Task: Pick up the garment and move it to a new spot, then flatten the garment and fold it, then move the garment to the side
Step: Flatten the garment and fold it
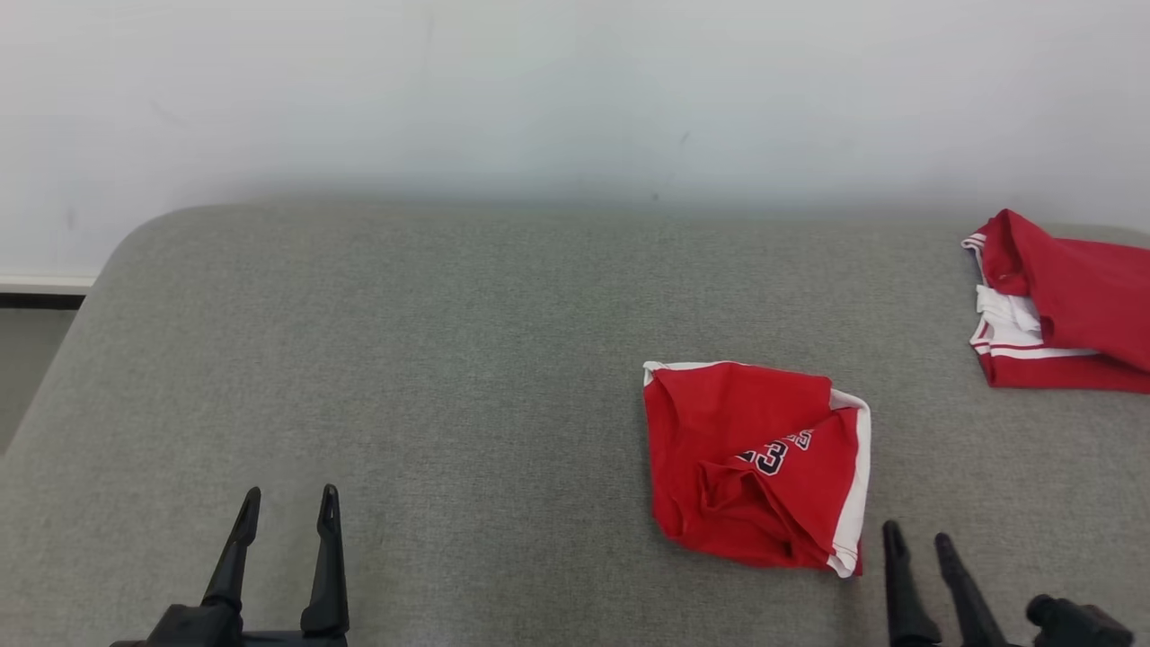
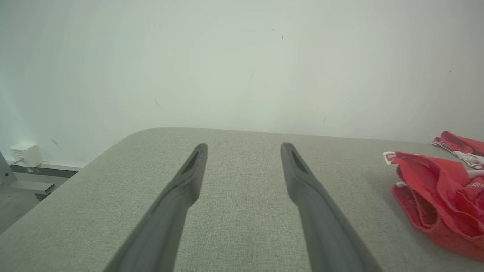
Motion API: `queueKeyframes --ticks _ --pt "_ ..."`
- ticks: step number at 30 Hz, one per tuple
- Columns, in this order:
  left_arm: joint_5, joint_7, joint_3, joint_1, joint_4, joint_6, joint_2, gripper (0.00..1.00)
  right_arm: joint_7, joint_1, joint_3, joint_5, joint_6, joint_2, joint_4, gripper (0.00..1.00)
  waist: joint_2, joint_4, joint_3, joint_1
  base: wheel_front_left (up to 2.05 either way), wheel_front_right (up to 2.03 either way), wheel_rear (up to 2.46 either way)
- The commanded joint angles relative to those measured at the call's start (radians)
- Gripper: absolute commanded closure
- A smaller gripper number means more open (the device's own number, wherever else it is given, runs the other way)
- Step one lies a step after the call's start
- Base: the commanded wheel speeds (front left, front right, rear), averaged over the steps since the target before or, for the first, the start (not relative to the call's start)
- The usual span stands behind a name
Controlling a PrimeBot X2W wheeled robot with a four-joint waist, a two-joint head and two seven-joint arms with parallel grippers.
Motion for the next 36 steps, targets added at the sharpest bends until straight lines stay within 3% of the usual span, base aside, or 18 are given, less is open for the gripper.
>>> queueKeyframes --ticks 1,7,8,9,10,12,16,27,36 --pt "0.000 -0.003 0.002 -0.002 0.001 -0.006 -0.001 0.00 0.000 -0.014 0.009 0.007 -0.003 0.001 0.021 0.00 0.0000 0.011 0.006 0.0000 0.00 0.00 0.00" --pt "-0.002 -0.003 -0.007 -0.012 0.011 -0.004 -0.001 0.00 -0.002 -0.072 0.067 0.039 -0.003 0.005 0.144 0.01 0.0000 0.039 0.013 0.0000 0.00 0.00 0.00" --pt "-0.002 -0.003 -0.009 -0.014 0.013 -0.004 -0.001 0.00 -0.002 -0.080 0.074 0.045 -0.003 0.006 0.161 0.10 0.0000 0.044 0.014 0.0000 0.00 0.00 0.00" --pt "-0.003 -0.003 -0.009 -0.015 0.015 -0.004 -0.001 0.00 -0.003 -0.090 0.085 0.050 -0.003 0.006 0.180 0.28 0.0000 0.047 0.015 0.0000 0.00 0.00 0.00" --pt "-0.004 -0.003 -0.010 -0.016 0.016 -0.004 -0.001 0.00 -0.003 -0.096 0.093 0.052 -0.003 0.004 0.200 0.60 0.0000 0.051 0.016 0.0000 0.00 0.00 0.00" --pt "-0.006 -0.003 -0.009 -0.017 0.018 -0.005 -0.001 0.00 -0.003 -0.113 0.107 0.061 -0.003 0.002 0.227 1.00 0.0000 0.057 0.017 0.0000 0.00 0.00 0.00" --pt "-0.009 -0.003 -0.006 -0.015 0.017 -0.005 -0.001 0.00 -0.005 -0.130 0.109 0.069 -0.003 -0.007 0.224 1.00 0.0000 0.060 0.017 0.0000 0.00 0.00 0.00" --pt "-0.017 -0.003 -0.019 -0.019 0.017 0.000 -0.001 0.00 -0.005 -0.180 0.124 0.037 -0.003 -0.027 0.072 1.00 0.0000 0.051 0.020 0.0000 0.00 0.00 0.00" --pt "-0.026 -0.003 -0.058 -0.045 0.028 0.002 -0.001 0.00 0.005 -0.330 0.175 0.034 -0.003 -0.052 0.170 1.00 0.0000 0.092 0.035 0.0000 0.00 0.00 0.00"
